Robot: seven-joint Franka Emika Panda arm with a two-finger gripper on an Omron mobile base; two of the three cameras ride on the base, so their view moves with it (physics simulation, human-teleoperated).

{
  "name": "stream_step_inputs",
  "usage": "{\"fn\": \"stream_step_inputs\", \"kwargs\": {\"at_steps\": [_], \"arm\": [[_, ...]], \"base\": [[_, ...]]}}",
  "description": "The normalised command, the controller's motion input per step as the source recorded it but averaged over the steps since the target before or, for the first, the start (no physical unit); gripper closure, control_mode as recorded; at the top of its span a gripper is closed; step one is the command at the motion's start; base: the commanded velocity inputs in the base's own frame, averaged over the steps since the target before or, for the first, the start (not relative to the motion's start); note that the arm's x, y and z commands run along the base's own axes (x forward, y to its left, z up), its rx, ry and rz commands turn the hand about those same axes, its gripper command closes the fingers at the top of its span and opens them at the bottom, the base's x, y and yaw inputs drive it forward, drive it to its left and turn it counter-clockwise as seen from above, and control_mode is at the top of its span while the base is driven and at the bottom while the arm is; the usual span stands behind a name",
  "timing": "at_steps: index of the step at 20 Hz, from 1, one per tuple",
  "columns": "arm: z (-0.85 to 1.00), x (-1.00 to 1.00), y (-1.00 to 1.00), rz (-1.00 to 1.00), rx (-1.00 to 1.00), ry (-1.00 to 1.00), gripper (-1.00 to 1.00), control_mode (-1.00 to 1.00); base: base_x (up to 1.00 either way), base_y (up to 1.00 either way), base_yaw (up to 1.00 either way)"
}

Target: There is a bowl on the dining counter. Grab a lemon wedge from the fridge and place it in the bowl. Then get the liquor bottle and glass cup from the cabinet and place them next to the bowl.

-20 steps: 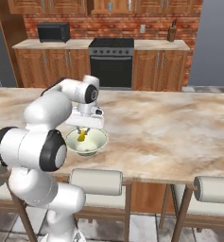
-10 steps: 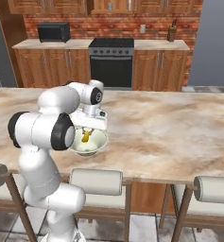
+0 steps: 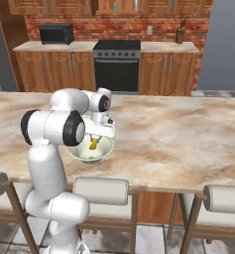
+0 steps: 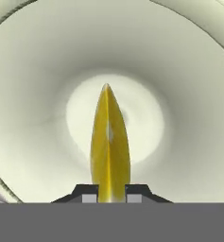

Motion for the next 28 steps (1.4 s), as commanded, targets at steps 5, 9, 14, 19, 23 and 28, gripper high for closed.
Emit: {"fn": "stream_step_inputs", "kwargs": {"at_steps": [5, 9, 14, 19, 23, 28], "arm": [[-0.32, 0.4, 0.0, 0.0, 0.0, 0.03, 1.0, -1.0], [-0.32, 0.37, 0.0, 0.0, 0.0, 0.03, 1.0, -1.0], [-0.27, 0.24, 0.04, 0.0, -0.02, 0.04, 1.0, -1.0], [-0.07, 0.01, 0.14, 0.0, -0.06, 0.0, 1.0, -1.0], [0.01, -0.13, 0.15, 0.0, -0.09, -0.02, 1.0, -1.0], [0.06, -0.18, 0.19, 0.0, -0.09, -0.04, 1.0, -1.0]], "base": [[0.0, 0.0, 0.0], [0.0, 0.0, 0.0], [0.0, 0.0, 0.0], [0.0, 0.0, 0.0], [0.0, 0.0, 0.0], [0.0, 0.0, 0.0]]}}
